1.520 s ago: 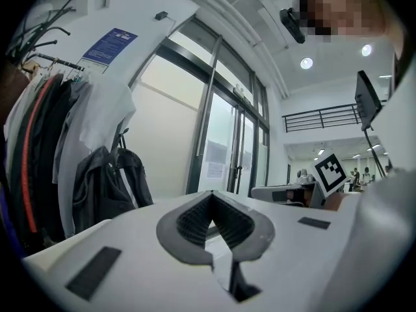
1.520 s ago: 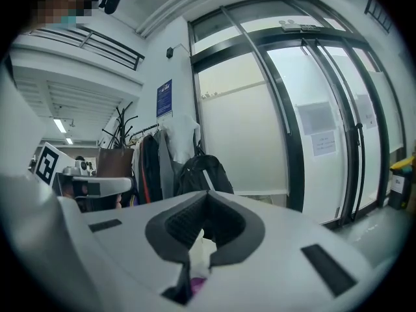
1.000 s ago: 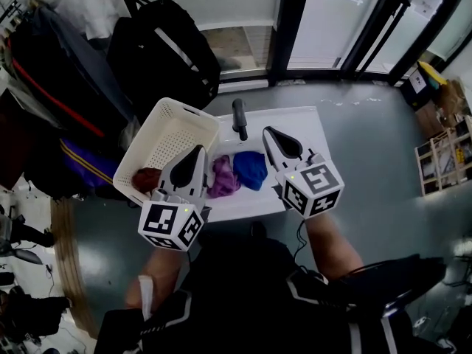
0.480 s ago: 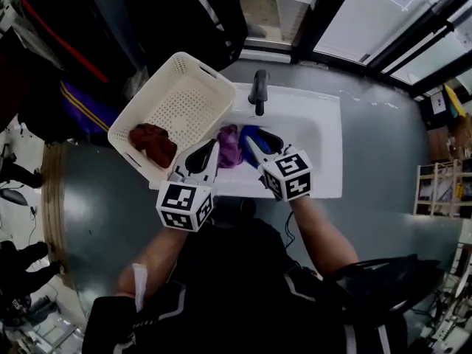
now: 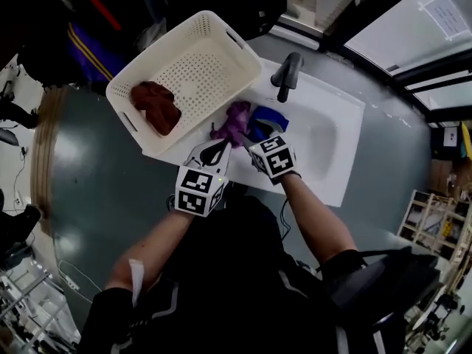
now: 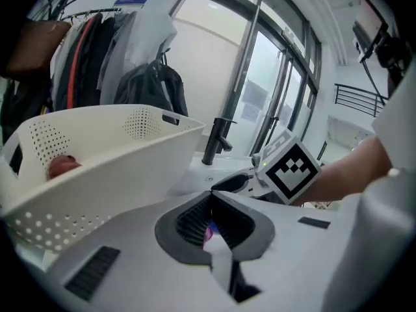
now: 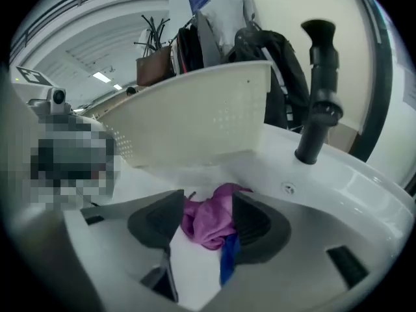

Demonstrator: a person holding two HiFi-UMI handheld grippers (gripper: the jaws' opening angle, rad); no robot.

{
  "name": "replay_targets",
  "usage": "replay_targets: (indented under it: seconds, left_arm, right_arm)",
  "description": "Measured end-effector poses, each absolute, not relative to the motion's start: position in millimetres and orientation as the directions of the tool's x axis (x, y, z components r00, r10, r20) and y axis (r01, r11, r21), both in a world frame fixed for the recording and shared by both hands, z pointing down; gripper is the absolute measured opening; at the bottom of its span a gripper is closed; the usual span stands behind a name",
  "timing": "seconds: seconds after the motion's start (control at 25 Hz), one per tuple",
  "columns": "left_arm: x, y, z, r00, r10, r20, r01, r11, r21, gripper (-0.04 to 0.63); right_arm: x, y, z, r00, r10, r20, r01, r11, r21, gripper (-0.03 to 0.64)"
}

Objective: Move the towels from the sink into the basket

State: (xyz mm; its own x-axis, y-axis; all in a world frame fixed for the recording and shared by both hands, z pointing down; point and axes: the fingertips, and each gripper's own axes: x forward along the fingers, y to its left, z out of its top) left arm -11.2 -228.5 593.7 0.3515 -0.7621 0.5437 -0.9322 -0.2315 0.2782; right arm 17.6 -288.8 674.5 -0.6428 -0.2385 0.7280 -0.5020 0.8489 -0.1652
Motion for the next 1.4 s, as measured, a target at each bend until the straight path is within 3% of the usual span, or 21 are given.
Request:
replay_targets:
  seconds: [0.4, 0.76, 1.16, 1.4]
  left_arm:
    - [-23.0, -226.2, 664.5, 0.219, -0.700, 0.679, -0.967, -0.061, 0.249, 0.005]
    - [-29.1, -231.1, 682.6, 0.181, -0.687, 0.704, -0.972, -0.017, 0.233, 0.005]
    - [-30.8, -227.6, 670.9, 0.162, -0.705, 0.690, -0.974, -0.004, 0.225, 0.005]
    - [-25.7, -234.3, 644.0, 0.190, -0.747, 0.637, -0.973, -0.056, 0.225, 0.005]
  right_arm:
    - [-12.1, -289.2, 751.5, -0.586, -0.072, 0.807, -0.372, 0.909, -0.189, 0.340]
    - [-25.1, -298.9, 795.2, -0.550, -0.062, 0.833, -0.343, 0.926, -0.157, 0.351]
    - [-22.6, -295.4, 801.1, -0.496, -0.099, 0.863, -0.308, 0.949, -0.069, 0.159]
    - [-15.7, -297.5, 780.0, -0.513, -0.127, 0.849, -0.337, 0.939, -0.063, 0.137]
